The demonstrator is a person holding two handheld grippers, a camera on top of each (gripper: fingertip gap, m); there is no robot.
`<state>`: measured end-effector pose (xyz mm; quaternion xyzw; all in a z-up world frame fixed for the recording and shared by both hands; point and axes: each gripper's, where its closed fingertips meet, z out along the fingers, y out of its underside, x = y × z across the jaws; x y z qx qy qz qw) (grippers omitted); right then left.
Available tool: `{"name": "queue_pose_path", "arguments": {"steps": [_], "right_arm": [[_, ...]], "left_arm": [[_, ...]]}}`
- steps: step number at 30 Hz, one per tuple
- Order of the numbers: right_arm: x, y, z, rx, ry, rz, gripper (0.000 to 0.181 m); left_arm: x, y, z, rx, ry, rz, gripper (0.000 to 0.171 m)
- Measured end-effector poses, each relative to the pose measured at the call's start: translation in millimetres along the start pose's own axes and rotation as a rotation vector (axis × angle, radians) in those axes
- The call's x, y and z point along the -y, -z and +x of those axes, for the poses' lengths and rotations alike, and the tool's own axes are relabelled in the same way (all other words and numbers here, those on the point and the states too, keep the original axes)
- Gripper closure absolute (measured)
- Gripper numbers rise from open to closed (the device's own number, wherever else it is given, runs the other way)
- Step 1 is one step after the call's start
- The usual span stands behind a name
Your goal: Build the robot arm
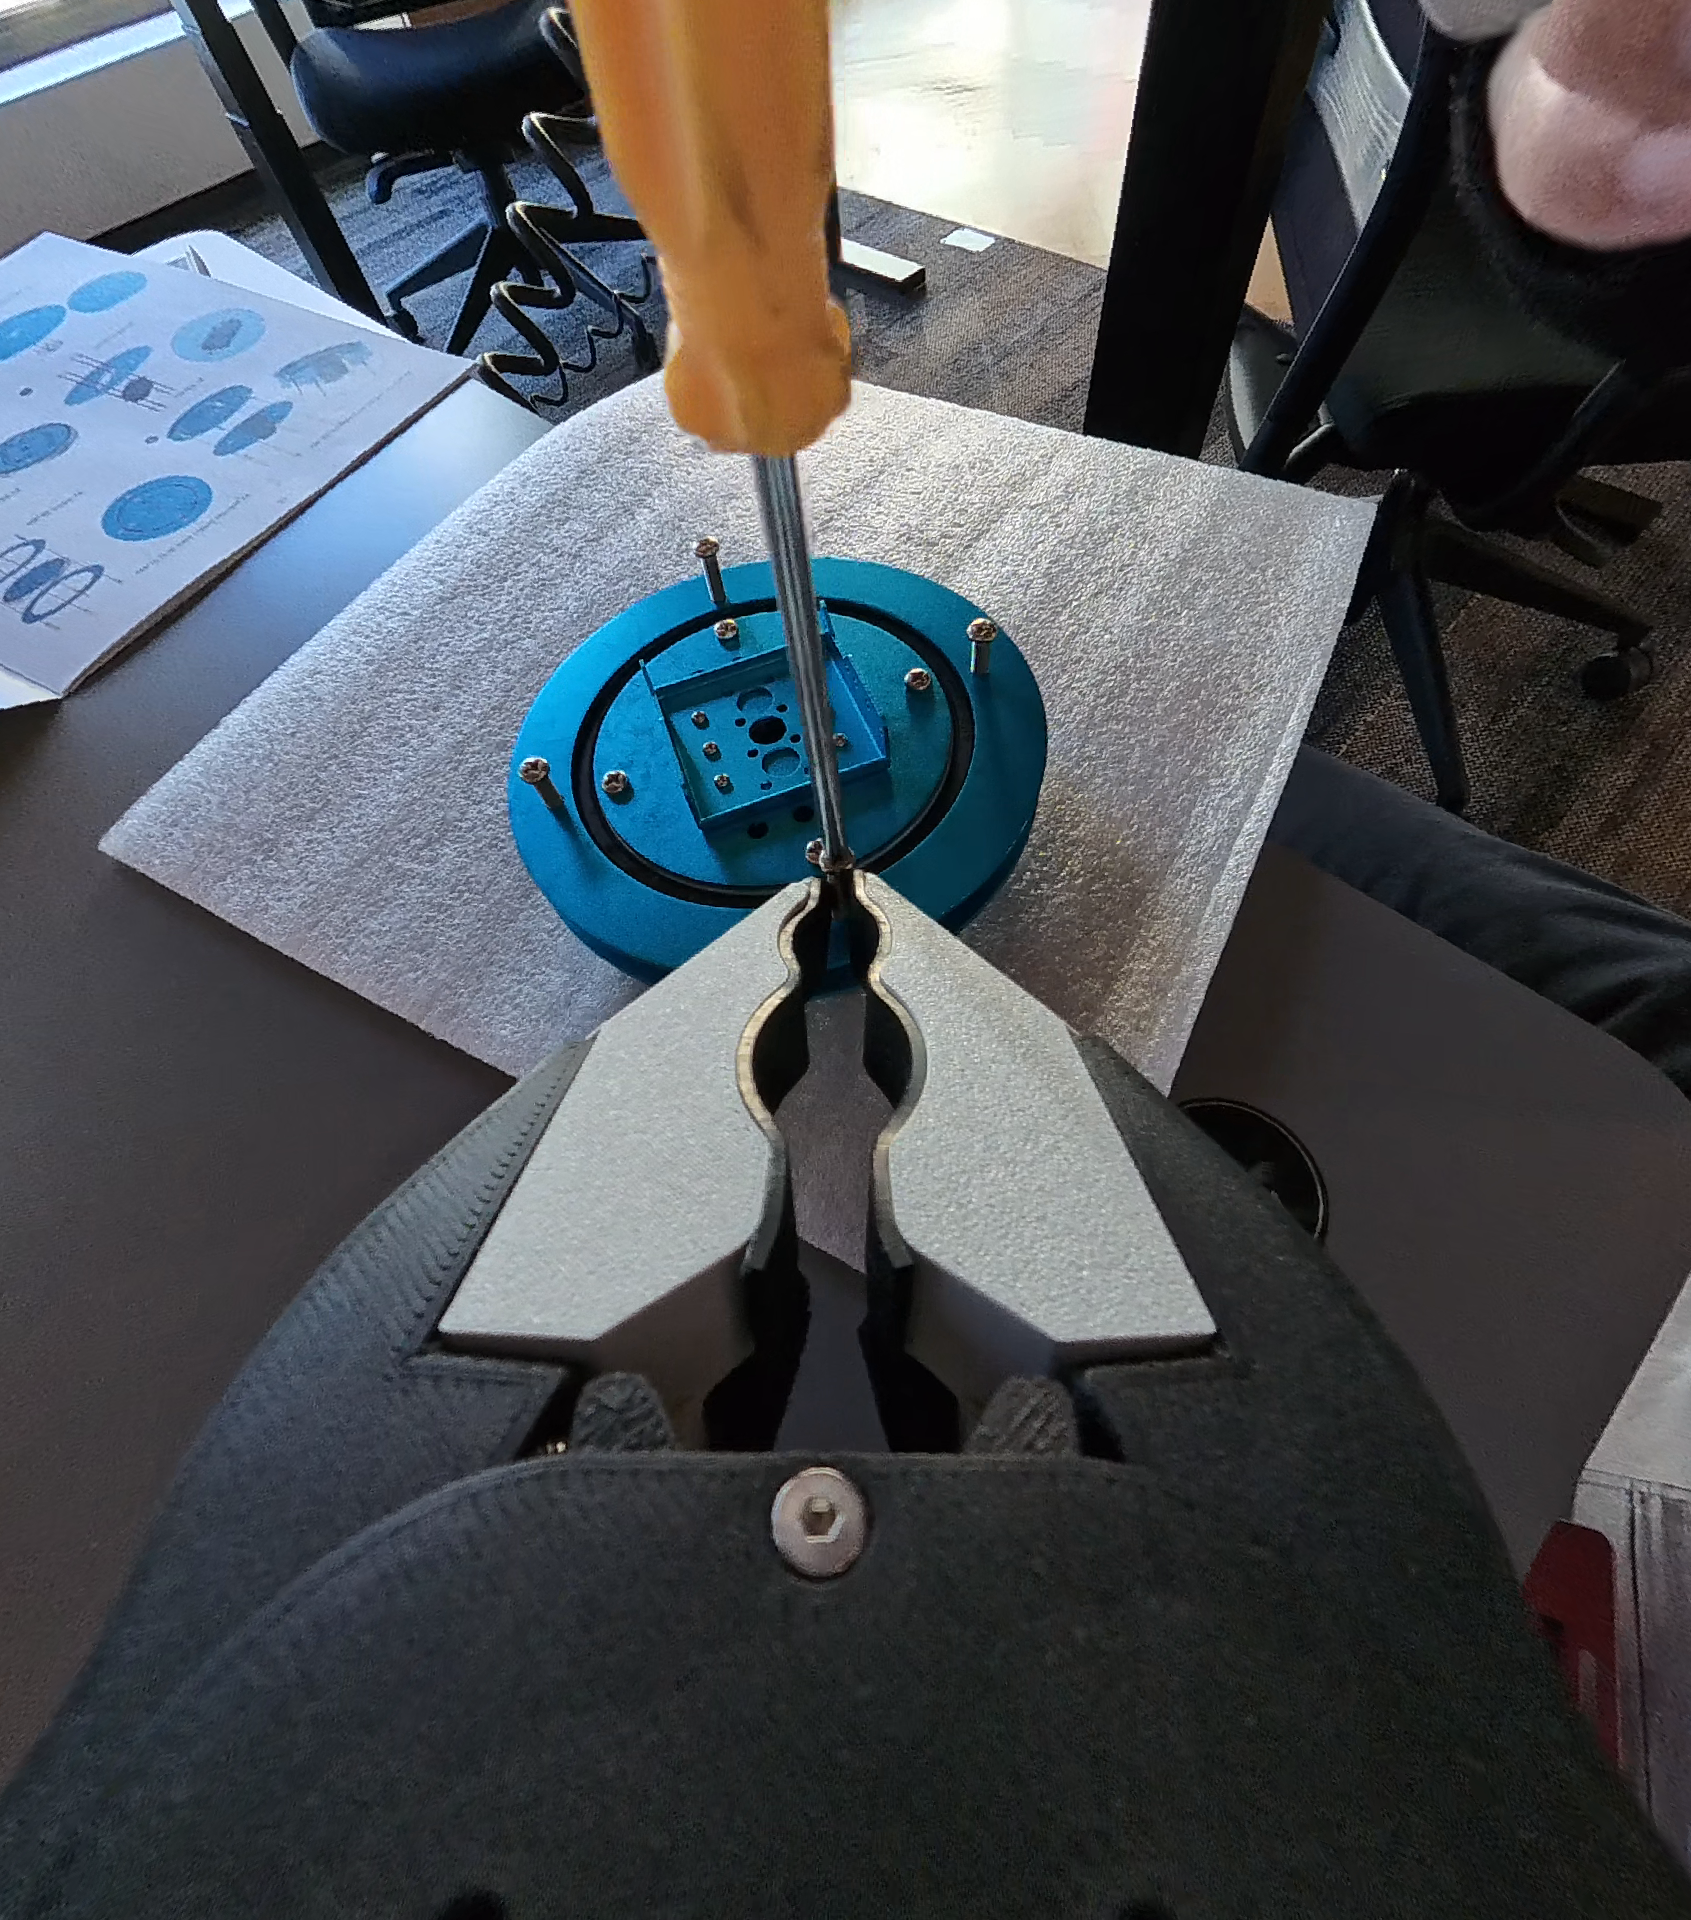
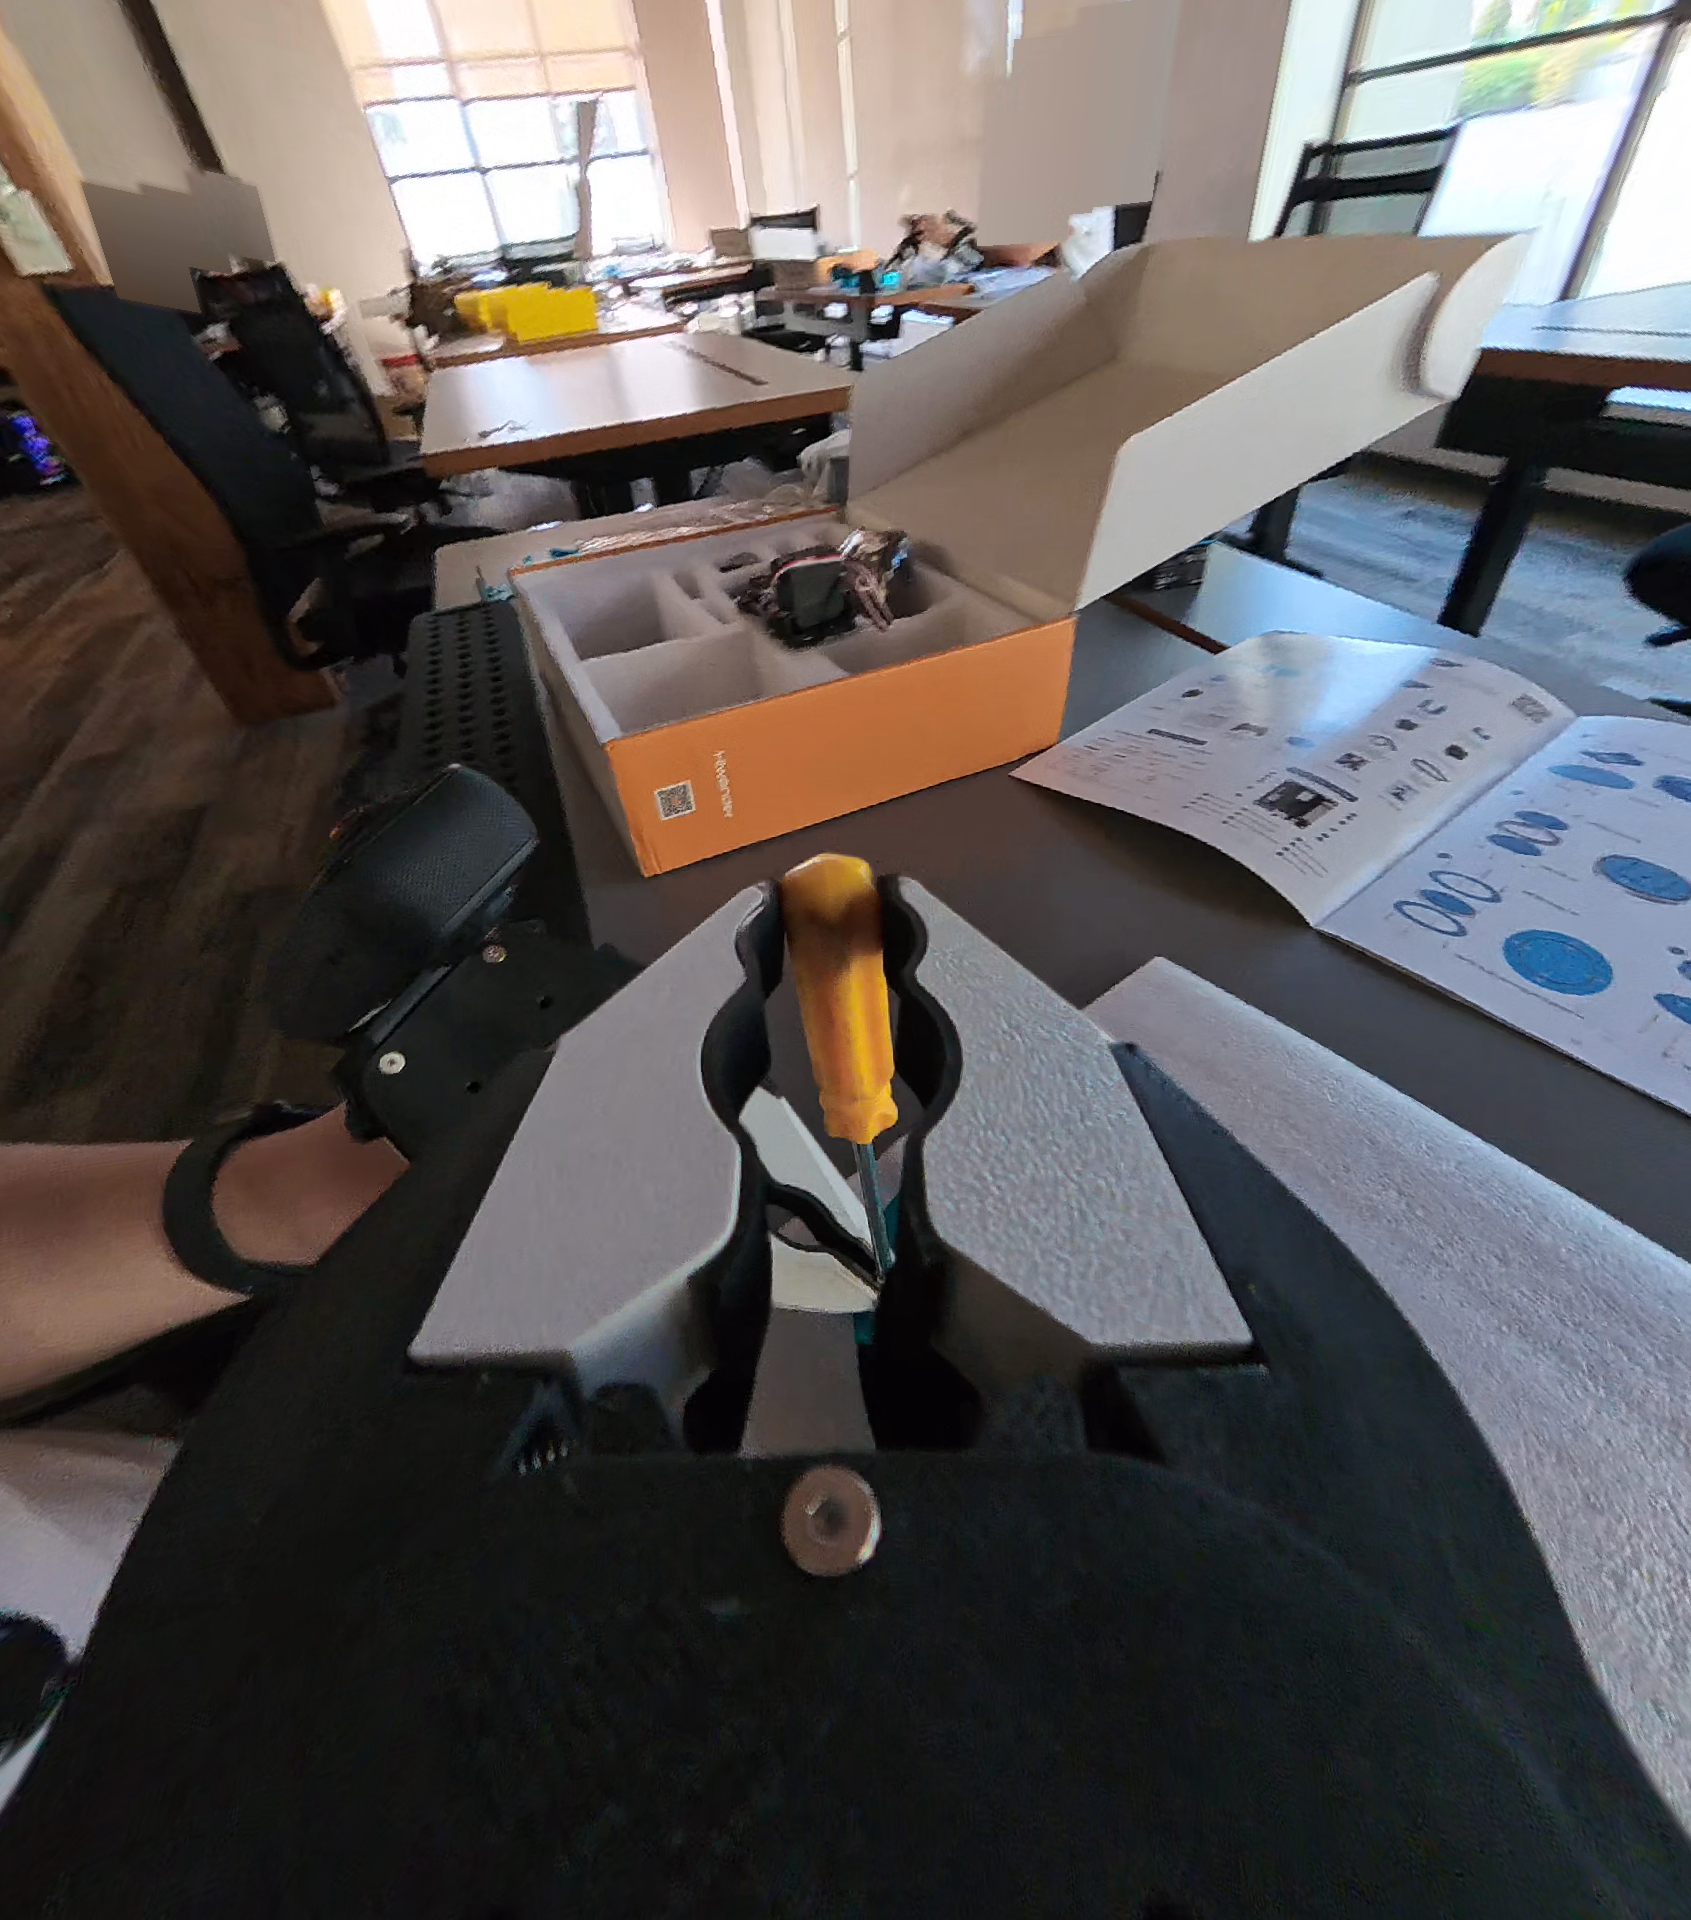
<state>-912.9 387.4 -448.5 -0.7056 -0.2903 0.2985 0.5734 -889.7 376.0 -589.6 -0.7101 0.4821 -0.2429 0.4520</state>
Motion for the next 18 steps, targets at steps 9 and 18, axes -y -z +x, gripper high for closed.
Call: {"name": "queue_pose_path", "arguments": {"steps": [9, 18], "right_arm": [[3.5, 0.2, 1.4, 0.064, 0.040, -0.050, 0.166], [2.1, 0.7, -3.7, -0.053, 0.081, -0.062, 0.165]], "left_arm": [[0.1, 0.5, -0.2, -0.008, 0.032, 0.001, 0.170], [-6.8, 11.6, 8.2, -0.046, 0.070, -0.017, 0.151]]}}
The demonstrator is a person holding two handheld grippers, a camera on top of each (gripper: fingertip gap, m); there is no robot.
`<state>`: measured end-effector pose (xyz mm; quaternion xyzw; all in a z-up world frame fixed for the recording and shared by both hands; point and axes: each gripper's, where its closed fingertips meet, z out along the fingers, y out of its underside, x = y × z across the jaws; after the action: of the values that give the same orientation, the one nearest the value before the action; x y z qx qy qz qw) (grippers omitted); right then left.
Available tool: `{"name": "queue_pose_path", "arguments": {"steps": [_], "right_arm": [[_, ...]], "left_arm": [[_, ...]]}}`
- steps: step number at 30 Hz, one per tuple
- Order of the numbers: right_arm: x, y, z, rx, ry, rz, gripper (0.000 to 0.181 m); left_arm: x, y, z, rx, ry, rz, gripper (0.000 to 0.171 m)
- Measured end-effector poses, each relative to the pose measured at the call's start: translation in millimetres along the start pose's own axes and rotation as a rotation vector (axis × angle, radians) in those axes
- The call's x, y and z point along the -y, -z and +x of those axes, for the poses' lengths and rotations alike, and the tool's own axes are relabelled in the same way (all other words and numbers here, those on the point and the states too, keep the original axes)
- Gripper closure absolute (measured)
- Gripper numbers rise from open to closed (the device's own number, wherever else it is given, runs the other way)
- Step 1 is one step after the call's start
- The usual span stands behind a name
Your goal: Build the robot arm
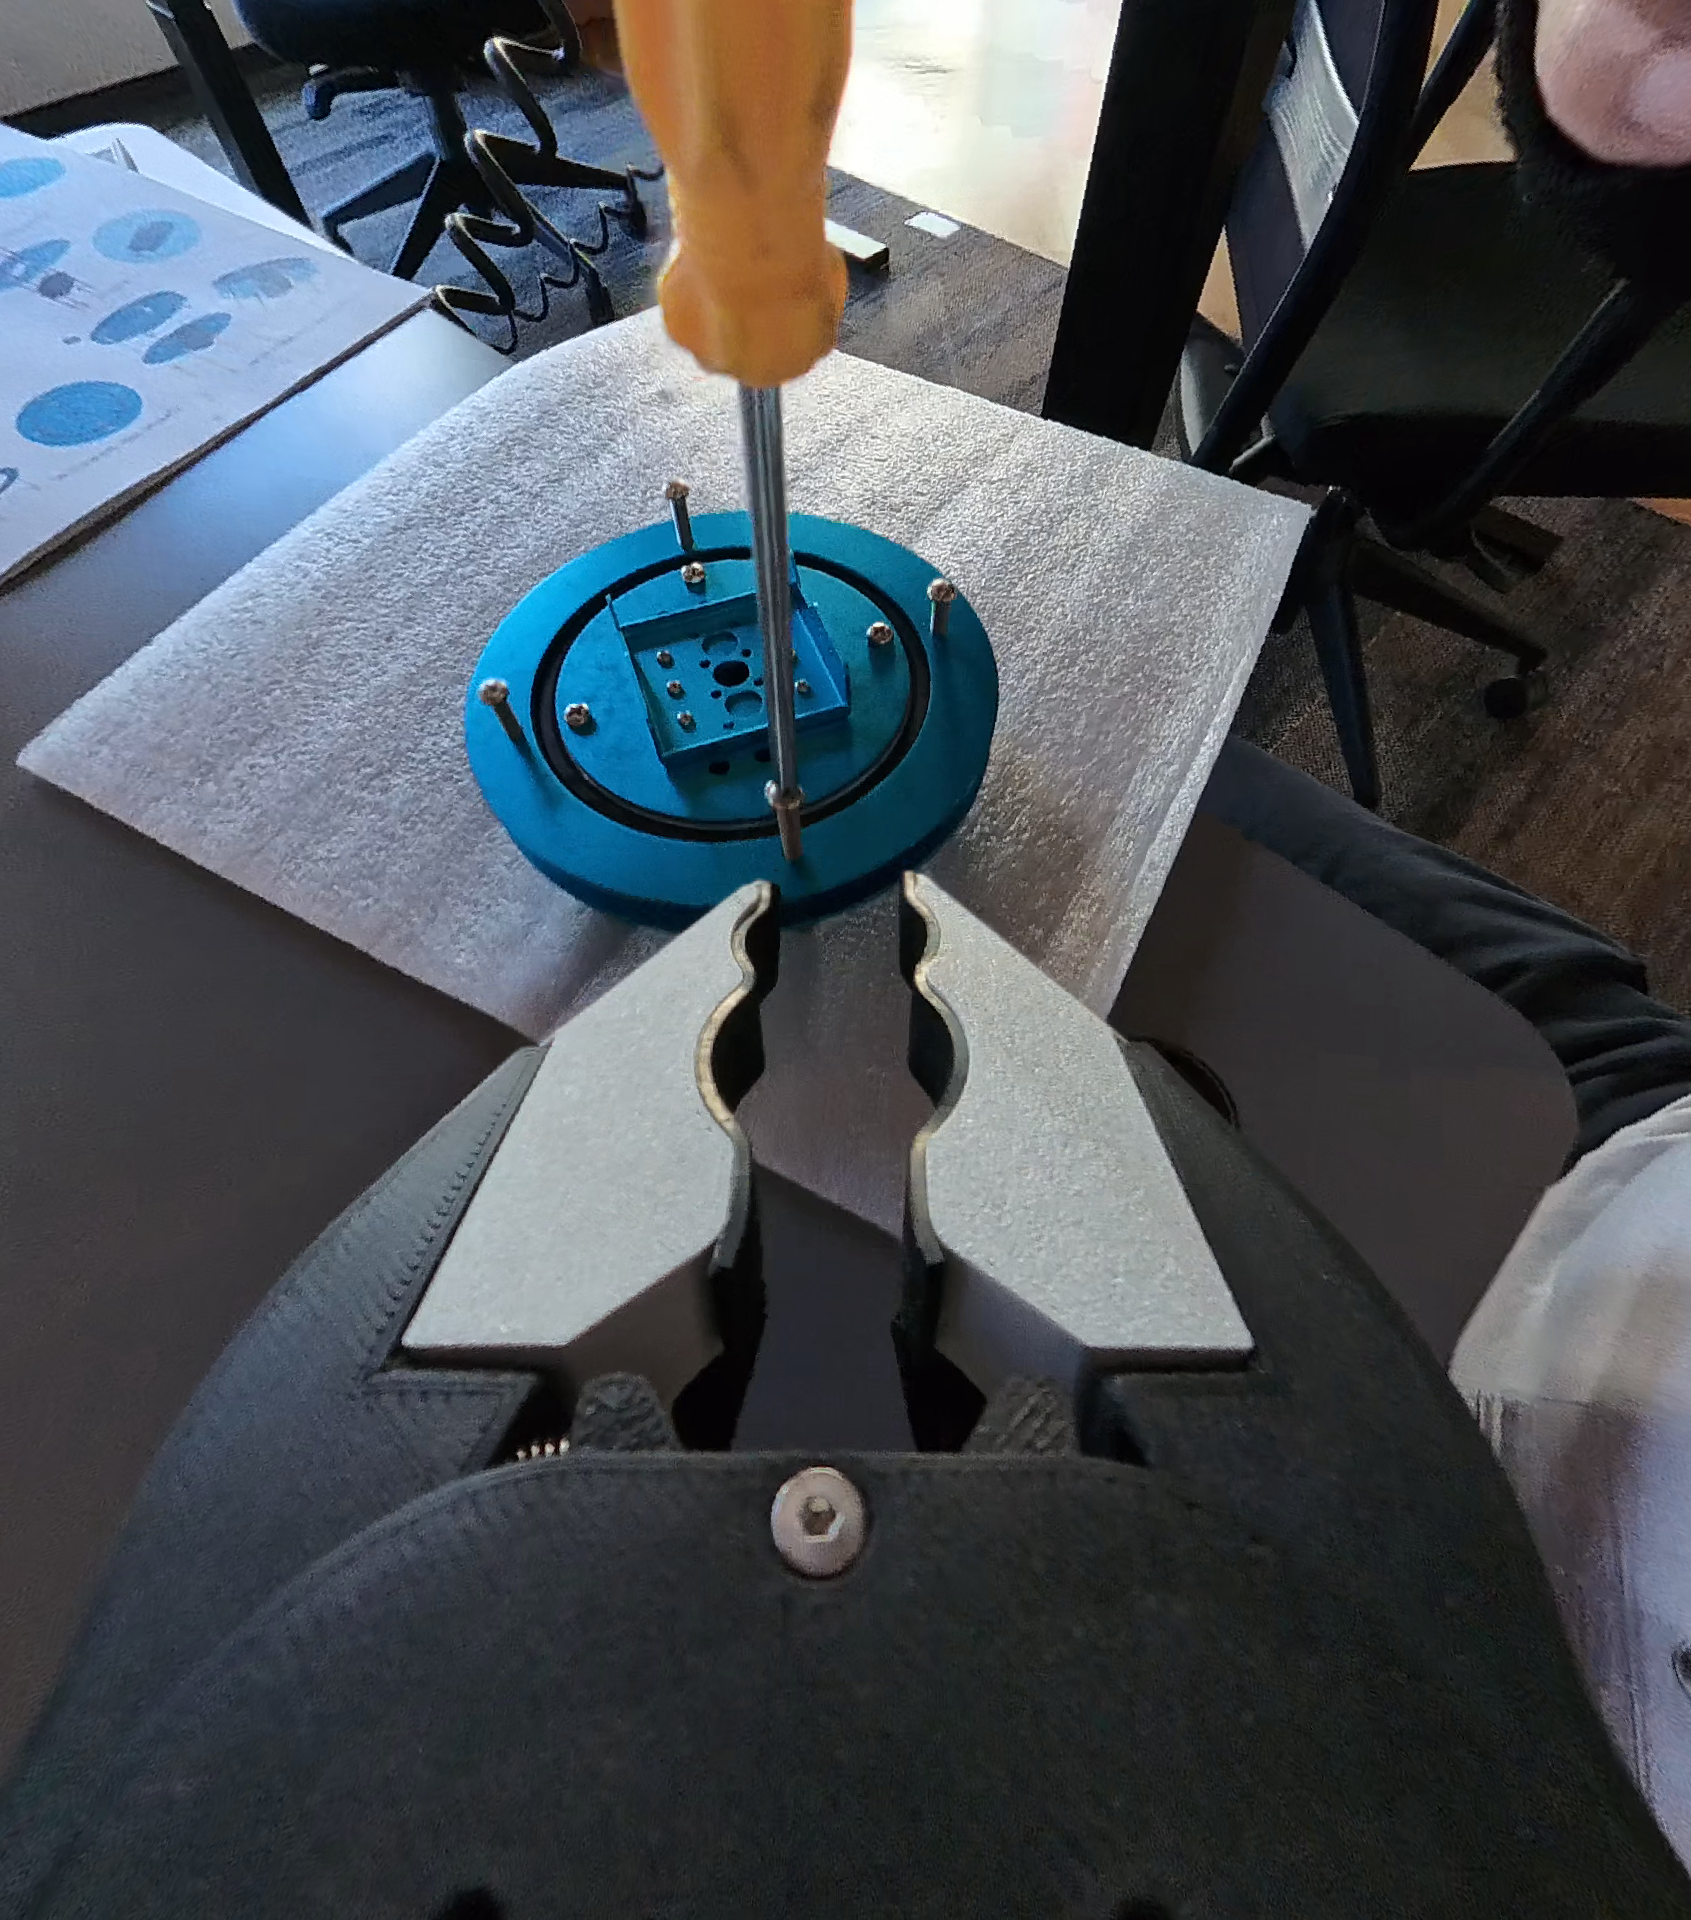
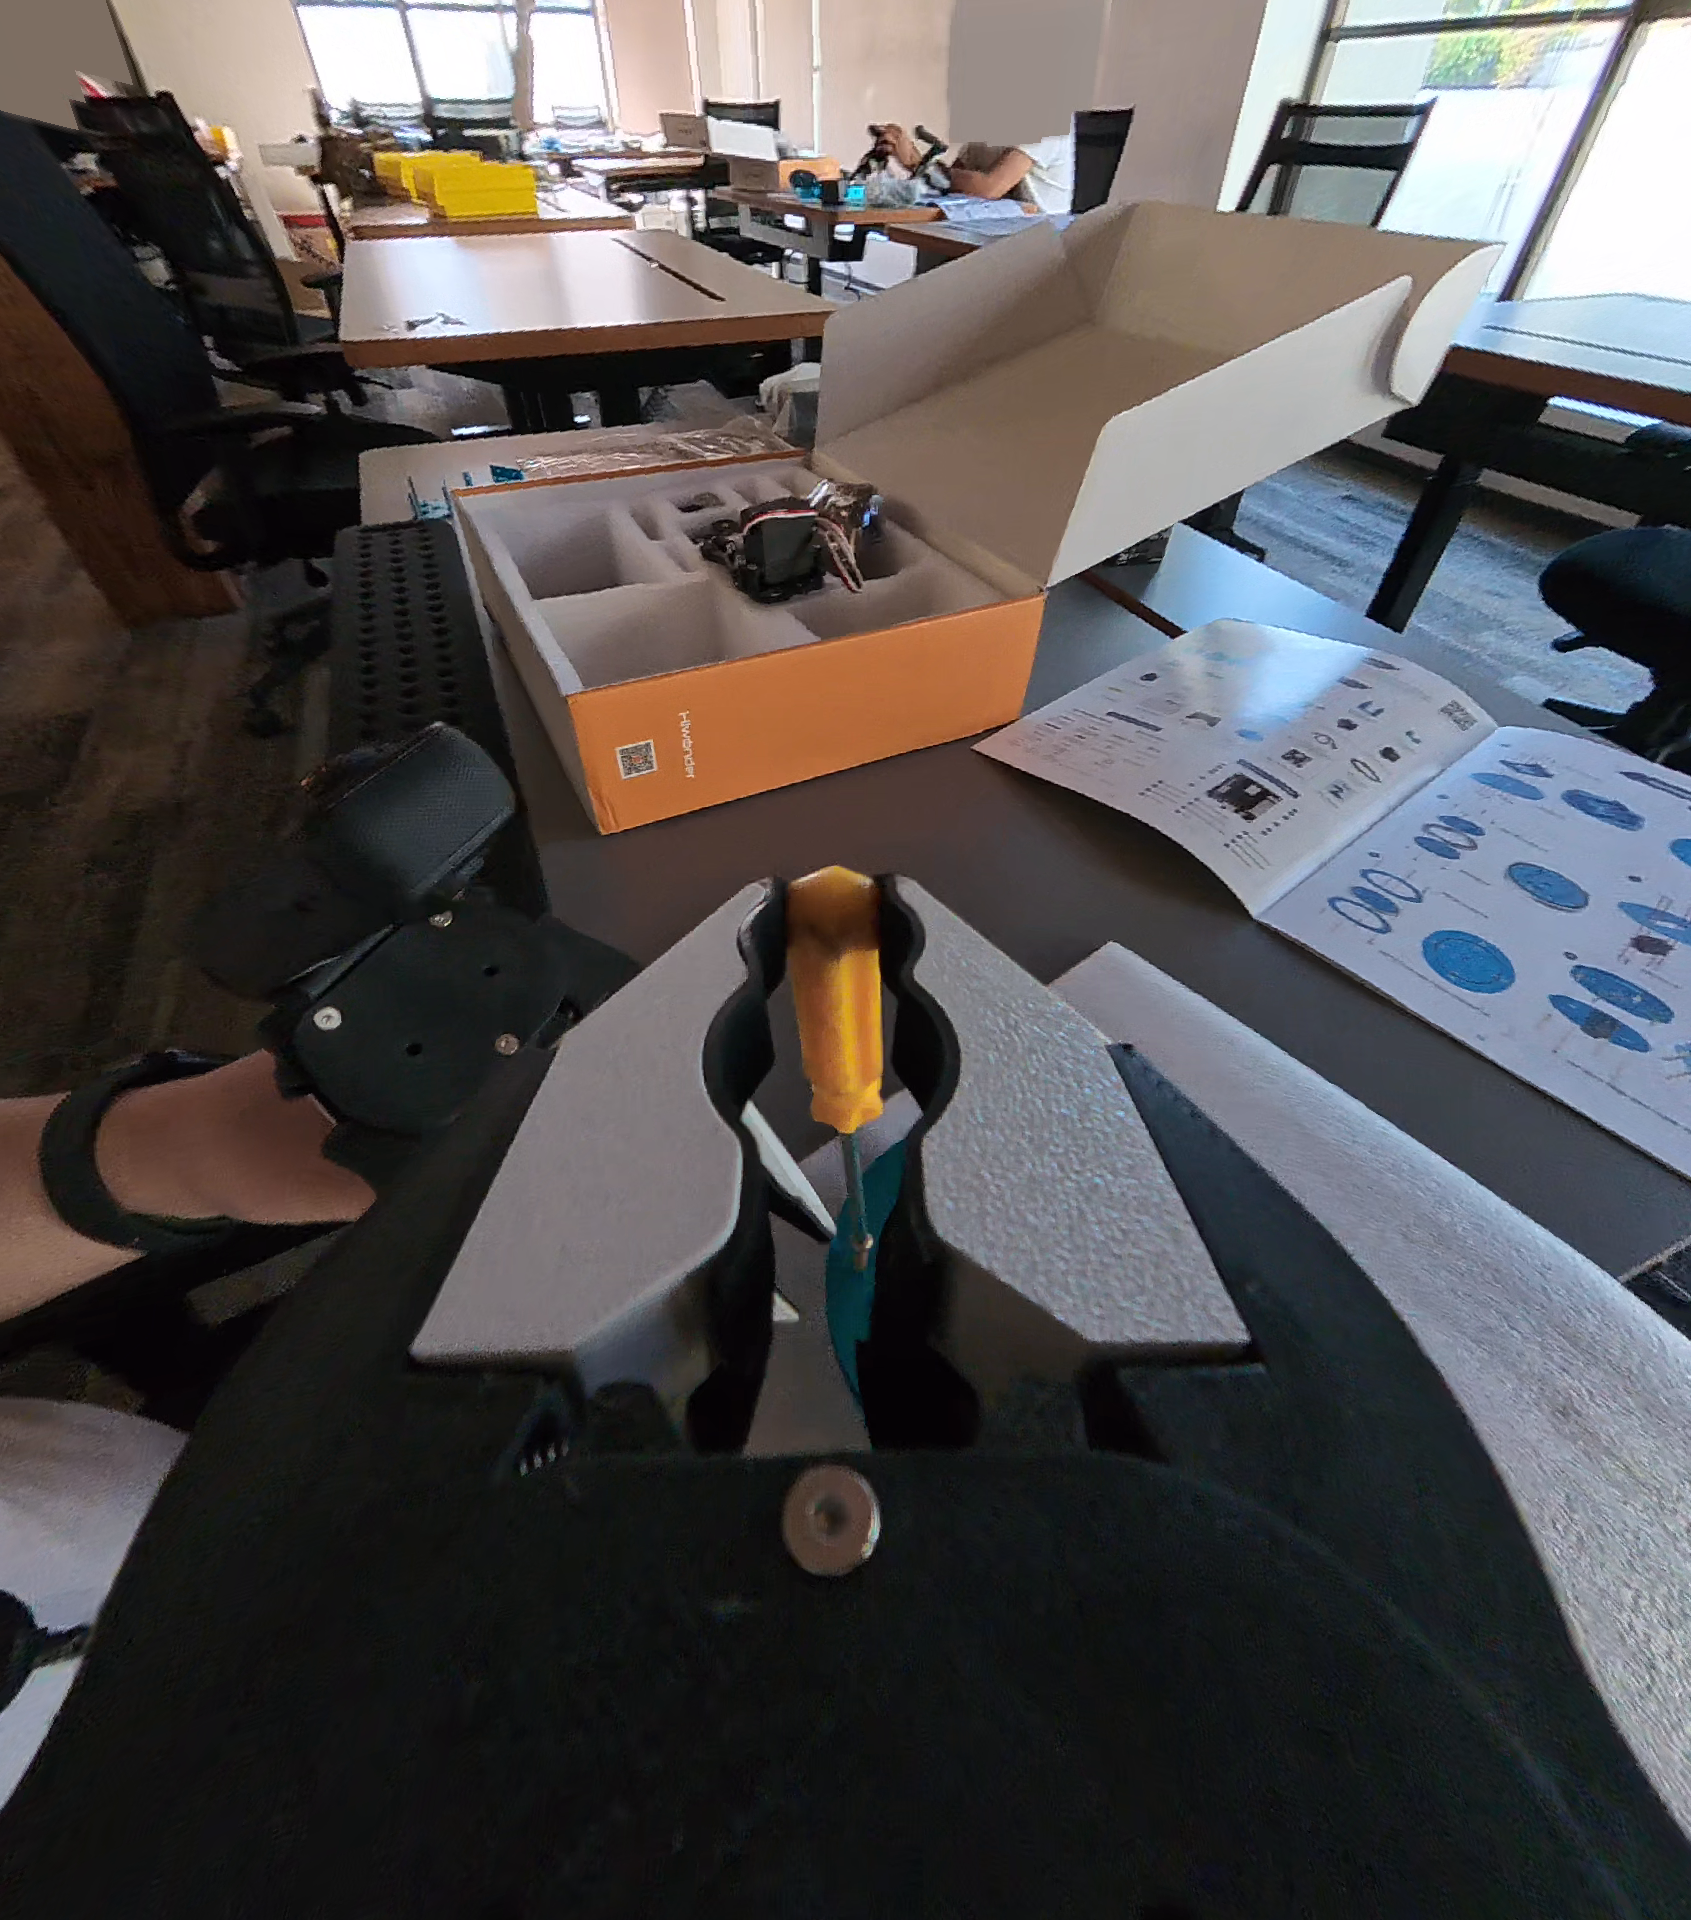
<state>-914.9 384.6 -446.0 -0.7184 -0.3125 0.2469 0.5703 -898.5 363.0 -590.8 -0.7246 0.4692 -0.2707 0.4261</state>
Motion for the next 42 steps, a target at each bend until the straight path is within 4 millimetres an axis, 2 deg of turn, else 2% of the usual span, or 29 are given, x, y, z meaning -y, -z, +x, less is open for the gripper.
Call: {"name": "queue_pose_path", "arguments": {"steps": [2, 5, 7, 10, 14, 18, 24, 31, 38, 40, 42], "right_arm": [[-0.4, -0.7, -3.5, 0.026, 0.015, -0.008, 0.165], [-1.0, -0.6, -6.8, 0.048, 0.028, -0.015, 0.165], [-0.9, -0.1, -4.8, 0.040, 0.019, -0.020, 0.165], [-0.9, -0.5, -4.8, 0.049, 0.004, -0.027, 0.165], [-0.7, -1.6, -4.8, 0.054, -0.001, -0.033, 0.165], [-0.4, -2.7, -3.5, 0.057, -0.019, -0.033, 0.165], [-0.9, -2.9, -4.0, 0.051, -0.046, -0.027, 0.165], [-1.7, 3.1, 7.5, -0.089, -0.032, 0.001, 0.165], [-2.6, 4.1, 6.4, -0.079, -0.043, -0.020, 0.165], [-2.9, 4.5, 7.4, -0.079, -0.046, -0.030, 0.165], [-3.1, 4.7, 8.8, -0.084, -0.045, -0.040, 0.165]], "left_arm": [[-2.6, 5.4, -1.8, -0.005, -0.018, 0.003, 0.155], [-9.2, 9.4, -21.1, 0.093, -0.104, -0.026, 0.152], [-4.6, 8.7, -23.3, 0.137, -0.271, -0.007, 0.146], [6.2, 9.1, -17.2, 0.192, -0.581, 0.058, 0.152], [0.3, 3.4, -9.8, 0.209, -0.896, 0.025, 0.159], [-9.0, -5.1, -14.2, 0.228, -0.927, -0.024, 0.158], [-5.2, -9.0, -15.6, 0.323, -1.011, -0.007, 0.168], [-3.3, -8.2, -14.5, 0.299, -0.890, 0.003, 0.166], [-2.5, 11.4, -6.6, 0.192, -0.510, 0.005, 0.154], [8.5, 16.8, -1.4, 0.130, -0.359, 0.050, 0.154], [29.5, 21.7, 1.7, 0.068, -0.233, 0.136, 0.154]]}}
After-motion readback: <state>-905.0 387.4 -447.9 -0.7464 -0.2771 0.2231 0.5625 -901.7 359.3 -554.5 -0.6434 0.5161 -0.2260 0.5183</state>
